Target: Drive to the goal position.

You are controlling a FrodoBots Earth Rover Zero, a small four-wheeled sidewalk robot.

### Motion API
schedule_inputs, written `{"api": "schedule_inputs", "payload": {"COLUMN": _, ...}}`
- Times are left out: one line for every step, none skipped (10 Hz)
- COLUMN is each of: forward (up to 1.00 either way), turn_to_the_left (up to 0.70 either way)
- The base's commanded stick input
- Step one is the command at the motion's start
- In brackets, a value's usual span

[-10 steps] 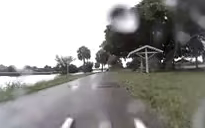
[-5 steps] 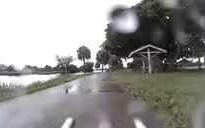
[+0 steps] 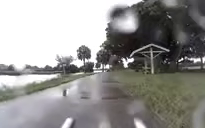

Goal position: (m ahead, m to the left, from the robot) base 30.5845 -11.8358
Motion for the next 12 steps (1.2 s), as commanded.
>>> {"api": "schedule_inputs", "payload": {"forward": 1.0, "turn_to_the_left": 0.0}}
{"api": "schedule_inputs", "payload": {"forward": 1.0, "turn_to_the_left": 0.0}}
{"api": "schedule_inputs", "payload": {"forward": 1.0, "turn_to_the_left": 0.0}}
{"api": "schedule_inputs", "payload": {"forward": 1.0, "turn_to_the_left": 0.0}}
{"api": "schedule_inputs", "payload": {"forward": 1.0, "turn_to_the_left": 0.0}}
{"api": "schedule_inputs", "payload": {"forward": 1.0, "turn_to_the_left": 0.0}}
{"api": "schedule_inputs", "payload": {"forward": 1.0, "turn_to_the_left": 0.0}}
{"api": "schedule_inputs", "payload": {"forward": 1.0, "turn_to_the_left": 0.0}}
{"api": "schedule_inputs", "payload": {"forward": 1.0, "turn_to_the_left": 0.0}}
{"api": "schedule_inputs", "payload": {"forward": 1.0, "turn_to_the_left": 0.0}}
{"api": "schedule_inputs", "payload": {"forward": 1.0, "turn_to_the_left": 0.0}}
{"api": "schedule_inputs", "payload": {"forward": 1.0, "turn_to_the_left": 0.0}}
